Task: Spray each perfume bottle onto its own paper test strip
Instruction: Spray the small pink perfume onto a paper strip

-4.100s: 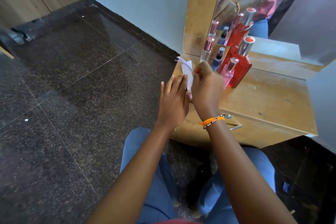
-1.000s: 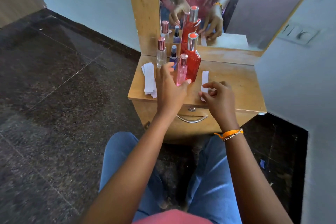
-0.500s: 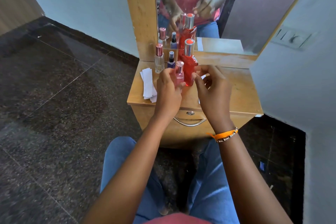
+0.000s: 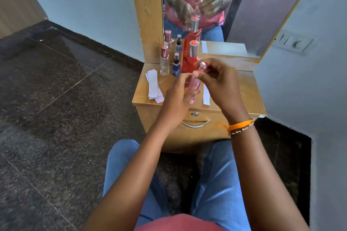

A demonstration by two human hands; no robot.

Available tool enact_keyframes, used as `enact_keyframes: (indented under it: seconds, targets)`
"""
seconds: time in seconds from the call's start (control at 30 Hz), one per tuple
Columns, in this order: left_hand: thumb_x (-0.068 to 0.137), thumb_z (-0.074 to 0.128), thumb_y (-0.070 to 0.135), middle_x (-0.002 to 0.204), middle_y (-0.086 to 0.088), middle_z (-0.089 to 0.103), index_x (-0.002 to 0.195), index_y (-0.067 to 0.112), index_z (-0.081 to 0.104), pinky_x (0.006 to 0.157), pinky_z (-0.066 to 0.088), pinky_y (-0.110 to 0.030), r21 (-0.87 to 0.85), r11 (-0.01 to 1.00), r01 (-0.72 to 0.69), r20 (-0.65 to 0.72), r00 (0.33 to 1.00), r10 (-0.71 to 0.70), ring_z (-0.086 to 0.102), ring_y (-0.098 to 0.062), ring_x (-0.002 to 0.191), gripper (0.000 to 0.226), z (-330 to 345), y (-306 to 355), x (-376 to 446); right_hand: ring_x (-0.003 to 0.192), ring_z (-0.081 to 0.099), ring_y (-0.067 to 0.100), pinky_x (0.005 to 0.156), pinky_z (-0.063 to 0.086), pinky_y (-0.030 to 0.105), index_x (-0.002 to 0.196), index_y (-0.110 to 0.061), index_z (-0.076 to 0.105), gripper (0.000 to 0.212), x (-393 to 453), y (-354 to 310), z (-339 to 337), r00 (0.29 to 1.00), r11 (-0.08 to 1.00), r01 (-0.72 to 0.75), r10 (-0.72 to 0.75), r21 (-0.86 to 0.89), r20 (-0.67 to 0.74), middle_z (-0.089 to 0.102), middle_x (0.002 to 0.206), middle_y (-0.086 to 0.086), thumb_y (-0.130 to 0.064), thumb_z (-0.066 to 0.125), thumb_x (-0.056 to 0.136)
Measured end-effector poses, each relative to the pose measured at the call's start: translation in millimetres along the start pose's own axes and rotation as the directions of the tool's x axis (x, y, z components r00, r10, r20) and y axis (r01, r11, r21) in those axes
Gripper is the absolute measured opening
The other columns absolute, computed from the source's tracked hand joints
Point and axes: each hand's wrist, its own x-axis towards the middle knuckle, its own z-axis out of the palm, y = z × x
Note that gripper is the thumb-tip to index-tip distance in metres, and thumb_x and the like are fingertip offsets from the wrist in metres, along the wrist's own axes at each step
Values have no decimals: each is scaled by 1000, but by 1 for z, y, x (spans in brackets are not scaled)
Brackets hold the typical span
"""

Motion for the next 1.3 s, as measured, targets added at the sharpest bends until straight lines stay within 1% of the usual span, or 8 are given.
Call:
enact_keyframes:
  seconds: [0.13, 0.3, 0.47, 0.7, 0.8, 0.93, 1.1, 1.3]
  targets:
    - [96, 48, 22, 131, -1, 53, 131, 16, 42, 75, 33, 4, 7, 999, 53, 32, 998, -53, 47, -1, 108, 36, 2, -6, -2, 97, 65, 17, 87, 53, 21, 113, -9, 57, 26, 0, 4, -18, 999, 987, 0, 9, 160, -53, 68, 102, 8, -1, 61, 88]
    - [96, 47, 19, 138, 0, 47, 135, 17, 38, 71, 30, 8, 12, 996, 83, 32, 996, -83, 37, 0, 114, 40, 4, -11, 0, 84, 58, 14, 74, 44, 3, 98, -1, 61, 15, -8, 47, -28, 967, 982, -107, 66, -157, -246, 60, 96, 5, 5, 60, 85]
    - [99, 40, 17, 146, 0, 41, 140, 19, 33, 94, 29, -17, 24, 994, 111, 75, 991, -112, 37, -10, 131, 42, 9, -15, 2, 90, 60, 34, 81, 50, 45, 98, 3, 60, 13, -17, 93, -25, 937, 911, -274, 181, -308, -299, 63, 98, 21, 2, 56, 86]
    - [100, 35, 15, 141, -1, 45, 138, 19, 34, 90, 30, -15, -39, 988, 149, 94, 985, -144, 42, -12, 125, 38, 16, -14, 6, 111, 51, 30, 95, 37, 31, 124, -5, 52, 40, -25, 89, -20, 939, 889, -209, 66, -407, -337, 57, 118, 16, -5, 61, 85]
    - [100, 35, 13, 134, -1, 50, 134, 19, 38, 88, 33, -20, -80, 985, 155, 114, 983, -145, 46, -14, 120, 35, 19, -12, 8, 109, 55, 17, 89, 46, 26, 128, -14, 48, 44, -27, 72, -18, 982, 989, -25, -3, -144, -190, 57, 118, 3, -11, 59, 86]
    - [99, 36, 9, 129, -4, 45, 131, 14, 43, 100, 40, -30, -191, 973, 127, 159, 982, -97, 47, -21, 122, 33, 24, -7, 11, 98, 59, -6, 87, 49, 14, 117, -36, 46, 52, -30, 62, -12, 997, 997, -42, 37, 68, 74, 58, 108, -19, -9, 72, 80]
    - [100, 39, 18, 118, 3, 37, 132, 12, 46, 86, 36, 1, -122, 986, 115, 182, 979, -92, 45, -8, 110, 34, 27, -11, 17, 78, 60, 0, 72, 51, 15, 106, -30, 51, 49, -29, 70, -10, 996, 994, -87, 87, 60, 13, 61, 92, -17, -3, 76, 74]
    - [98, 37, 9, 118, -6, 51, 127, 10, 55, 88, 35, -18, 176, 984, 30, 37, 999, -37, 50, -16, 109, 34, 39, -25, 25, 78, 60, 2, 68, 49, 12, 107, -11, 54, 40, -32, 71, -15, 983, 994, -112, 113, 17, -146, 62, 94, -8, -10, 78, 74]
